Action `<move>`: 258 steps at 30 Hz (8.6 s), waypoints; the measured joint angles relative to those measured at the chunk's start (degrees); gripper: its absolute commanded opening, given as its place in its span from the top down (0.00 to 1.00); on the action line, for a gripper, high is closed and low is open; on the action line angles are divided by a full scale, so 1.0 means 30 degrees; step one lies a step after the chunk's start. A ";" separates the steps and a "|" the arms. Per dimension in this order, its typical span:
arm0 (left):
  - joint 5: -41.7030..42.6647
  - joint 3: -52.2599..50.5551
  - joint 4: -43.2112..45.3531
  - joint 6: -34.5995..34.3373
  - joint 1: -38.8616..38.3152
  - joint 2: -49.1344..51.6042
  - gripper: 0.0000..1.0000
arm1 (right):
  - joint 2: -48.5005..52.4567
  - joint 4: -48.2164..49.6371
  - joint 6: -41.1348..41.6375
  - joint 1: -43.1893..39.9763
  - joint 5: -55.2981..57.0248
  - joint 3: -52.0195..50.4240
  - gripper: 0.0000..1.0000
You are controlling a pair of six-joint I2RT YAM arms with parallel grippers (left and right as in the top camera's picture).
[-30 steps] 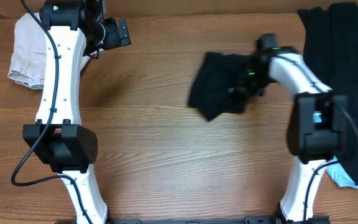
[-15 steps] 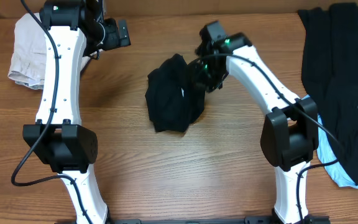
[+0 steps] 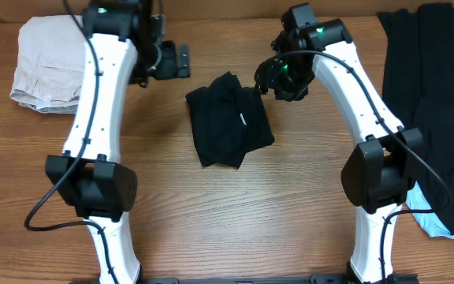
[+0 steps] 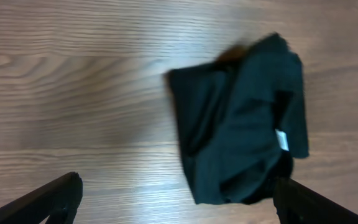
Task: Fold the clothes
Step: 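Grasp the black bundle with the left gripper beside the right gripper, then release the right gripper and lift the bundle with the left gripper, then carry the black bundle left and place it on the beige garment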
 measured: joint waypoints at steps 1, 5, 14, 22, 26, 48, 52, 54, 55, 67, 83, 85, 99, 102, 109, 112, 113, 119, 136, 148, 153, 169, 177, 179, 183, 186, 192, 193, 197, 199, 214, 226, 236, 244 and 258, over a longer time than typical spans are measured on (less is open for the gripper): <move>0.0007 -0.0007 0.0029 0.0073 -0.0248 0.0000 0.00 | 0.0000 0.0022 -0.0073 0.0168 0.0138 -0.0080 0.39; 0.0117 -0.0619 0.1384 0.0874 -0.0597 -0.0007 0.07 | 0.0000 -0.0452 -0.0204 0.0576 0.0058 -0.0525 0.54; 0.2076 -0.4896 0.6018 0.7402 -0.0998 0.0000 0.12 | -0.0007 -0.1268 0.3504 0.0940 0.0080 -0.2412 0.67; 0.2543 -0.6550 0.8692 1.0535 -0.2987 0.0029 0.12 | -0.0022 0.0226 0.5668 0.2856 -0.0525 -0.4743 0.59; 0.2594 -0.6564 0.8801 1.0848 -0.2973 0.0109 0.28 | -0.0022 0.1180 0.6098 0.2725 -0.0823 -0.5093 0.64; 0.0270 -0.6637 0.8218 0.5253 -0.3009 0.1202 0.56 | -0.0022 0.2856 0.7009 0.0998 0.3432 -0.5115 0.87; 0.0364 -0.6637 0.8437 0.5340 -0.3096 0.1202 0.53 | -0.0022 0.2885 0.7009 0.0794 0.3497 -0.5115 0.87; 0.0415 -0.6637 0.8684 0.5406 -0.3133 0.1202 0.54 | -0.0022 0.2958 0.6907 0.0794 0.3439 -0.5115 0.85; 0.0423 -0.6637 0.8830 0.5406 -0.3140 0.1202 0.57 | -0.0022 0.3053 0.6783 0.0794 0.3315 -0.5115 0.82; 0.0852 -0.6637 0.9508 0.3606 -0.2841 0.1209 0.23 | -0.0022 0.5202 0.2506 0.0699 0.0452 -0.5151 0.19; 0.3002 -0.6856 0.2528 0.2412 -0.2506 0.1217 0.96 | -0.0022 0.3504 0.1093 -0.4146 -0.0911 -0.5144 0.18; 0.2994 -0.7089 0.2994 0.2412 -0.2506 0.1217 0.95 | -0.0022 0.3271 0.0976 -0.4656 -0.0925 -0.5144 0.18; 0.0648 -1.1562 0.9515 0.1188 -0.4262 0.1421 0.89 | -0.0022 0.2914 0.0634 -0.4736 -0.1071 -0.5144 0.17; -0.1341 -1.1562 0.9661 0.0678 -0.4320 0.1406 0.83 | -0.0022 0.2798 0.0634 -0.4736 -0.1071 -0.5144 0.17; -0.7657 -1.1562 0.9887 0.0335 -0.3228 0.1348 0.78 | -0.0022 0.2725 0.0641 -0.4736 -0.1071 -0.5144 0.17; -0.9282 -1.1315 0.9318 0.0525 -0.2200 0.1399 0.75 | -0.0022 0.2703 0.0641 -0.4736 -0.1078 -0.5144 0.17; -0.9486 -1.0987 0.8830 0.0656 -0.1916 0.1443 0.71 | -0.0022 0.2696 0.0634 -0.4736 -0.1071 -0.5144 0.17; -0.6594 -0.5282 0.5384 0.2310 -0.1880 0.1668 0.26 | -0.0022 0.2521 0.0634 -0.4736 -0.1071 -0.5144 0.16; -0.0867 -0.5100 0.5144 0.3577 -0.3126 0.3745 0.05 | -0.0022 0.2244 0.0131 -0.4736 -0.1005 -0.5144 0.09; -0.1501 -0.5020 0.5923 0.3592 -0.4772 0.5209 0.17 | -0.0022 0.2193 0.0131 -0.4736 -0.1005 -0.5144 0.08; -0.1931 -0.4947 0.6011 0.3643 -0.4765 0.5333 0.43 | -0.0022 0.2193 0.0131 -0.4736 -0.0998 -0.5144 0.08; -0.1676 -0.4488 0.6193 0.3803 -0.4983 0.5523 0.96 | -0.0022 0.2157 0.0131 -0.4736 -0.0998 -0.5144 0.08; -0.2543 0.1887 0.0787 0.3956 -0.4153 0.7176 0.96 | -0.0022 0.2062 0.0138 -0.4736 -0.0998 -0.5144 0.08; -0.3687 0.4488 -0.0270 0.4022 -0.3650 0.7249 0.96 | -0.0022 0.2033 0.0131 -0.4736 -0.0998 -0.5144 0.08; -0.6397 0.9508 -0.0823 0.4590 -0.2630 0.7227 0.96 | -0.0022 0.1872 0.0138 -0.4736 -0.0998 -0.5144 0.08; -0.8947 1.2284 -0.0532 0.5909 -0.1953 0.7213 0.96 | -0.0022 0.1639 0.0131 -0.4736 -0.1005 -0.5144 0.08; -1.1948 1.4076 0.2550 0.9209 -0.0998 0.7213 0.96 | -0.0022 0.1217 0.0138 -0.4736 -0.1005 -0.5144 0.08; -1.2262 1.4090 0.2958 0.9726 -0.0787 0.7213 0.96 | -0.0022 0.1107 0.0131 -0.4736 -0.1005 -0.5144 0.08; -1.2925 1.4090 0.4488 1.1227 0.0525 0.7213 0.96 | -0.0022 0.0605 0.0138 -0.4736 -0.1005 -0.5144 0.08; -1.3019 1.4090 0.5129 1.1584 0.1450 0.7213 0.96 | -0.0022 0.0401 0.0138 -0.4714 -0.1005 -0.5144 0.08; -0.6892 1.3690 0.7176 1.6881 0.8072 0.7206 0.96 | -0.0022 0.0313 0.0160 -0.4007 -0.1472 -0.5144 0.07; -0.6484 0.8641 0.9107 1.7908 0.8371 0.7213 0.96 | -0.0022 0.0291 0.0168 -0.3548 -0.1588 -0.5144 0.00; -0.3038 0.8539 0.6018 1.4885 0.8364 0.7206 0.00 | -0.0022 0.0364 0.0182 -0.3548 -0.1588 -0.5144 0.00; 0.1887 0.8437 0.4641 1.1125 0.7752 0.7206 0.00 | -0.0022 0.0510 0.0182 -0.3548 -0.1596 -0.5144 0.00; 0.2346 1.2029 0.1362 0.5166 0.9275 0.7023 0.00 | -0.0022 0.0561 0.0197 -0.3548 -0.1676 -0.5144 0.00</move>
